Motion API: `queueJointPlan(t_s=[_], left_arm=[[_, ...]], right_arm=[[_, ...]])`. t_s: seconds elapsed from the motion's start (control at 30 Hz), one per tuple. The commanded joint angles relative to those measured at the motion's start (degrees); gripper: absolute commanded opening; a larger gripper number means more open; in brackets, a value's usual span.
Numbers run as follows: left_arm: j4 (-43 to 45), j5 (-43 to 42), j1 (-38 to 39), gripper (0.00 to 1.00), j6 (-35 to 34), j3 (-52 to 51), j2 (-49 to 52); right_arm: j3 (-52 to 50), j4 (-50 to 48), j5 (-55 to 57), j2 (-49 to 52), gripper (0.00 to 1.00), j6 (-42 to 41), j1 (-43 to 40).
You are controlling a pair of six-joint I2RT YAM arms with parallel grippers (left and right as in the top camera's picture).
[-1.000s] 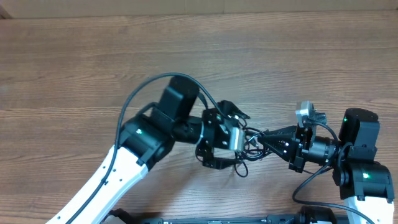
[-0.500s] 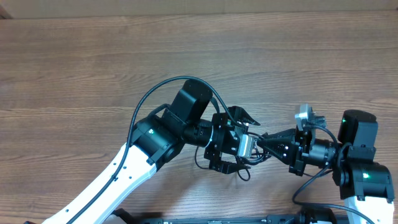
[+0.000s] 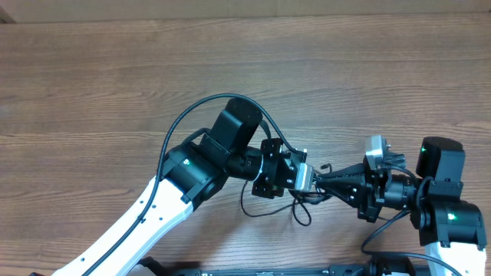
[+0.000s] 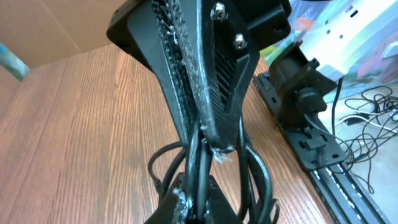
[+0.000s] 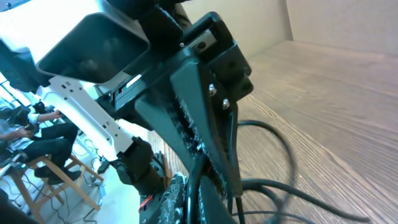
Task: Untangle cables
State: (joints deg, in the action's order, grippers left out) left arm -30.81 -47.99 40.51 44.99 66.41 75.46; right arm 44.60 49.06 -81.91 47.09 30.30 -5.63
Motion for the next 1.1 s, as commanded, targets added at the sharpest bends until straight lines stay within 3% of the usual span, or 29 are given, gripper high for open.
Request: queueJointPlan(t_s=[0.0, 0.03, 0.07, 0.1, 0.2, 0.3, 0.37, 0.53, 0.8, 0.93, 1.07], left_arm=[[-0.1, -0.1, 0.0, 0.04, -0.4, 1.0, 0.3], [0.0, 0.0, 0.0, 0.04, -1.0, 1.0, 0.3], [0.0, 0.2, 0.0, 0.04, -1.8, 1.0, 0.3], [0.0, 1.8, -0.1, 0.04, -4.5, 1.0, 0.3], [0.0, 11.3, -0.1, 0.04, -16.2, 1.0, 0.3], [0.0, 22.9, -0.1, 0.04, -28.9, 1.0, 0.3], [0.3, 30.3, -0.1, 0.04, -39.0, 1.0, 0.2], [7.6, 33.2, -0.1, 0.04, -52.1, 1.0, -1.0], [17.0, 33.6, -0.1, 0.04, -57.5, 1.0, -2.4], [21.3, 33.6, -0.1, 0.04, -64.9, 1.0, -2.4], [23.9, 32.0, -0.1, 0.04, -69.5, 1.0, -2.4]], right_arm=[[0.0, -0.2, -3.2, -0.7, 0.04, 1.4, -0.1], [0.0, -0.3, -3.2, -0.7, 0.04, 1.2, -0.1], [0.0, -0.3, -3.0, -0.7, 0.13, 1.3, -0.1], [0.0, -0.5, -3.0, -0.7, 0.49, 1.2, -0.1], [0.0, -0.8, -2.9, -0.7, 1.0, 1.0, -0.1], [0.0, -1.5, -1.2, -0.7, 1.0, -0.9, -0.2], [0.0, -5.6, 4.6, -0.7, 1.0, -11.3, -0.2], [0.0, -11.5, 19.5, -0.7, 1.0, -34.9, -0.1], [0.3, -19.0, 20.2, -0.7, 1.0, -55.5, -0.1], [2.8, -18.4, 24.4, -0.7, 1.0, -57.4, -0.1], [9.2, -8.4, 36.3, -0.7, 1.0, -56.7, -0.1]])
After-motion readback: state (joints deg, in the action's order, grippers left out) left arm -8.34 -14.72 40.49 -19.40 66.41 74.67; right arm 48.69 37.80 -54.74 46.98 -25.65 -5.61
